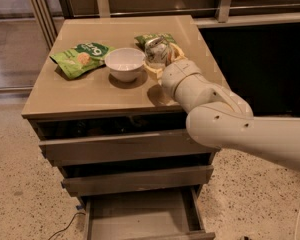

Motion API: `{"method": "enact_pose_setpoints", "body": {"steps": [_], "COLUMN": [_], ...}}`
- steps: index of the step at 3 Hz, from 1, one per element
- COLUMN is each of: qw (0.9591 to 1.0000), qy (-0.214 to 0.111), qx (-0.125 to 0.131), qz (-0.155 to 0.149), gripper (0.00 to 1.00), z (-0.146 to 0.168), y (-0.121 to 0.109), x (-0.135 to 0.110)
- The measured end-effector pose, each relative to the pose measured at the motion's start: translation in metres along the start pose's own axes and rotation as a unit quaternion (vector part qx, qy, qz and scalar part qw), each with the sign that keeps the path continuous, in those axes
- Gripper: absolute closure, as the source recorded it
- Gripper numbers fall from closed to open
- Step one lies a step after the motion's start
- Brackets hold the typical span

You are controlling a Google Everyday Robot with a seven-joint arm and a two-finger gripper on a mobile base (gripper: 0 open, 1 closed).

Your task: Pick 7up can from bottom drawer and place on counter

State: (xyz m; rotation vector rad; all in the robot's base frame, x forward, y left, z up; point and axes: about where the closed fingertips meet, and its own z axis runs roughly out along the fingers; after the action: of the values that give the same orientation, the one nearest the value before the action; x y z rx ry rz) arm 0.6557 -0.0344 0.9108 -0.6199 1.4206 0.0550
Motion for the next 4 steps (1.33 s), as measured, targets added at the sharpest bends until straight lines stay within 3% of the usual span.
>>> {"method": "enact_pose_setpoints", "body": {"steps": [2,4], "qw": [0.9959,0.9858], "qy": [-0.031,-0.035], "qx": [0.03,0.065], "qz": [0.079,0.151], "gripper": [1.0,1.0], "z": [0.016,0.015], "y": [-0.007,-0.013], "x": [0.005,0.016]}}
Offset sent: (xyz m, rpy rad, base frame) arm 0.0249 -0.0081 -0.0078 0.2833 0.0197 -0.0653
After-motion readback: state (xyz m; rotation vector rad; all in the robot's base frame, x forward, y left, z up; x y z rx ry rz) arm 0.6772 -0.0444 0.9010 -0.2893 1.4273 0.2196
